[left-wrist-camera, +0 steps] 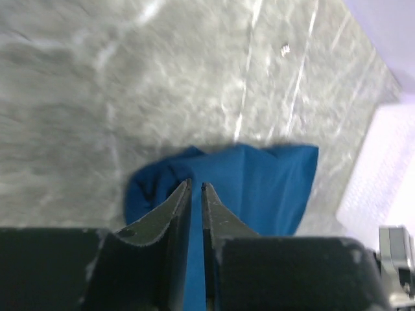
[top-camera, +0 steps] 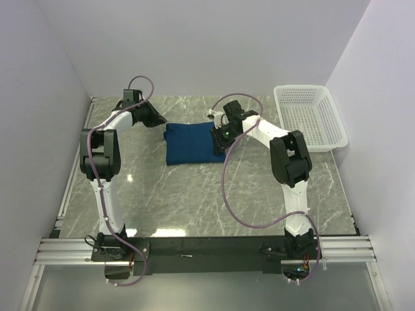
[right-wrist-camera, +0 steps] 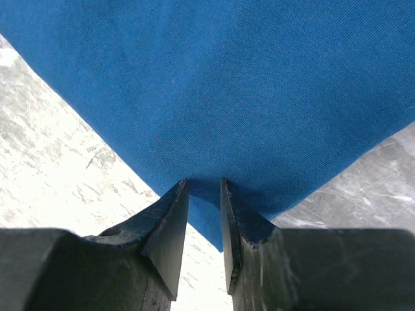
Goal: Fold and stack the t-shirts
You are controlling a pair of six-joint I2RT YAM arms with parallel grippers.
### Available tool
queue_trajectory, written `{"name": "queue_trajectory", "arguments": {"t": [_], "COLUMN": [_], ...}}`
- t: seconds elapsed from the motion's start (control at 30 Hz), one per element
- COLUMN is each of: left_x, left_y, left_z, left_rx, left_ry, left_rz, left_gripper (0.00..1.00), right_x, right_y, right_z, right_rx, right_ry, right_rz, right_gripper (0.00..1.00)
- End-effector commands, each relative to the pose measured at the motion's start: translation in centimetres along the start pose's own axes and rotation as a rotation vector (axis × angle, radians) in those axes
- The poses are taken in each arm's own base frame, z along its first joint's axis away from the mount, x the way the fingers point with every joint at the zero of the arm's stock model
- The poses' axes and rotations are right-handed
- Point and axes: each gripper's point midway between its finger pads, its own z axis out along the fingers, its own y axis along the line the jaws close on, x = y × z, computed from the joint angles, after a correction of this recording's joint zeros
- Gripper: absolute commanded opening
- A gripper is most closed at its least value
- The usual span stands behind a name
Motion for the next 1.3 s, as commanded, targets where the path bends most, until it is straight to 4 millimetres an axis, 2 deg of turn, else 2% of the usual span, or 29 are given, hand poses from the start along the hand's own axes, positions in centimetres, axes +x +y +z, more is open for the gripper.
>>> {"name": "queue_trajectory", "arguments": {"t": [0.0, 0.27, 0.63, 0.87, 1.03, 1.1, 1.27], "left_x": [1.1, 1.5, 1.4, 1.4, 1.9, 2.2, 1.7], "left_y": [-2.5, -2.0, -0.5, -0.3, 0.1, 0.1, -0.6], "left_z": [-1.2, 0.0, 1.1, 1.5, 2.7, 3.0, 3.3], "left_rx": [0.110, 0.086, 0.016, 0.001, 0.008, 0.023, 0.052], "left_ry": [0.034, 0.052, 0.055, 0.064, 0.084, 0.097, 0.081], "left_rz": [0.015, 0.015, -0.003, -0.008, -0.026, -0.041, -0.063], "left_gripper": [0.18, 0.25, 0.27, 0.27, 0.27, 0.26, 0.19], "right_x": [-1.4, -1.3, -1.3, -1.4, -1.4, -1.3, -0.9], "right_y": [-0.4, -0.2, -0.1, -0.1, -0.1, -0.1, -0.2], "right_z": [-0.2, 0.1, 0.4, 0.4, 0.5, 0.5, 0.9], "right_rx": [0.017, 0.016, 0.009, 0.010, 0.007, 0.008, 0.012], "right_ry": [-0.033, -0.025, -0.020, -0.023, -0.018, -0.017, -0.002], "right_rz": [-0.023, -0.031, -0.030, -0.028, -0.027, -0.027, -0.029], "right_gripper": [0.34, 0.35, 0.35, 0.35, 0.35, 0.35, 0.35]}}
